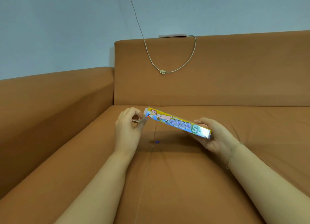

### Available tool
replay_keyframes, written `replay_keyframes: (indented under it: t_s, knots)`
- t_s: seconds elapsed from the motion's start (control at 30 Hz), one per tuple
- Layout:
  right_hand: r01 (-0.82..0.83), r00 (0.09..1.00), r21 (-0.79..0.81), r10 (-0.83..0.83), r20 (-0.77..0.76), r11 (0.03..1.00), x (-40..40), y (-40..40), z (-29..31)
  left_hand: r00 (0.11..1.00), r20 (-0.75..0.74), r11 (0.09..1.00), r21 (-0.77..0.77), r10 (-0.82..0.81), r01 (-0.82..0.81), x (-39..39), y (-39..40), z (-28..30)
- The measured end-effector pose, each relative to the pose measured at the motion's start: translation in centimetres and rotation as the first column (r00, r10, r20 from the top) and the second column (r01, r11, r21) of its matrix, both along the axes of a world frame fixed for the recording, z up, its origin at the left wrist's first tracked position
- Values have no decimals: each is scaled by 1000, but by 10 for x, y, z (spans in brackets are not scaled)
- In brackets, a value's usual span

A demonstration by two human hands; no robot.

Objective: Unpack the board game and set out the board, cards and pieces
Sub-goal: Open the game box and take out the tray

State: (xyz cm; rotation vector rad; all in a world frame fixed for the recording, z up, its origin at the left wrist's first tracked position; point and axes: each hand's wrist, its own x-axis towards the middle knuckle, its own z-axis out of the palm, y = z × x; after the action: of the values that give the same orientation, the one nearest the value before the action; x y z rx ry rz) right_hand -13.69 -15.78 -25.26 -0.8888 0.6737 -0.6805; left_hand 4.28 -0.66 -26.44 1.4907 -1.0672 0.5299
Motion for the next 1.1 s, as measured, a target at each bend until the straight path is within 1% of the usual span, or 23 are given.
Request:
replay_keyframes:
  t_s: [0.1, 0.17, 0.2, 0.27, 0.33, 0.4, 0.43, 0.5, 0.53, 0.67, 0.77, 0.83, 0.9, 0.93, 0.97, 1.0, 1.07, 1.1]
  knots:
    - [-54, 998, 0, 54, 41, 999, -1, 5, 2, 1000, 11, 1000, 14, -19, 18, -2, 1, 4]
    - [-56, 994, 40, 52, 95, 998, -3, 0, 2, 996, 14, 992, 86, -90, 89, -2, 2, 3]
    - [-41, 992, 70, 32, 122, 997, -4, -3, 2, 990, -13, 980, 142, -137, 137, -1, 3, 1]
    - [-12, 989, 100, -2, 145, 995, -6, -9, 2, 969, -129, 937, 256, -211, 238, -2, 5, -3]
    - [-3, 986, 75, -9, 165, 997, -6, -11, 2, 930, -266, 895, 298, -255, 331, -6, 7, -2]
    - [-11, 979, 38, 3, 205, 999, -6, -11, 2, 874, -397, 878, 260, -282, 401, -9, 9, 3]
    - [-22, 974, 15, 18, 226, 1000, -6, -11, 2, 832, -471, 874, 221, -293, 434, -10, 9, 5]
    - [-41, 964, -19, 45, 263, 999, -7, -11, 3, 714, -623, 858, 128, -321, 497, -8, 10, 8]
    - [-48, 959, -32, 55, 279, 998, -7, -10, 3, 670, -666, 854, 97, -327, 512, -9, 10, 9]
    - [-85, 950, -65, 100, 296, 994, -7, -4, 5, 625, -731, 896, 41, -275, 442, -16, 11, 12]
    - [-88, 946, -52, 100, 309, 995, -8, -2, 6, 600, -747, 888, 31, -284, 459, -17, 14, 17]
    - [-75, 943, -57, 89, 321, 996, -8, -2, 5, 571, -773, 851, 79, -276, 518, -19, 16, 17]
    - [-68, 945, -77, 89, 315, 995, -8, -1, 4, 590, -774, 812, 182, -230, 555, -23, 16, 15]
    - [-68, 946, -79, 89, 311, 995, -7, 0, 4, 603, -768, 803, 214, -213, 556, -24, 16, 13]
    - [-69, 947, -75, 89, 307, 995, -7, 0, 3, 593, -776, 801, 208, -214, 561, -24, 15, 13]
    - [-72, 949, -68, 89, 301, 995, -6, 0, 3, 551, -803, 798, 171, -227, 577, -23, 15, 14]
    - [-76, 955, -54, 88, 285, 996, -6, 0, 3, 418, -875, 791, 70, -243, 608, -23, 15, 17]
    - [-75, 956, -47, 85, 281, 996, -5, 0, 3, 365, -899, 791, 36, -241, 610, -24, 14, 19]
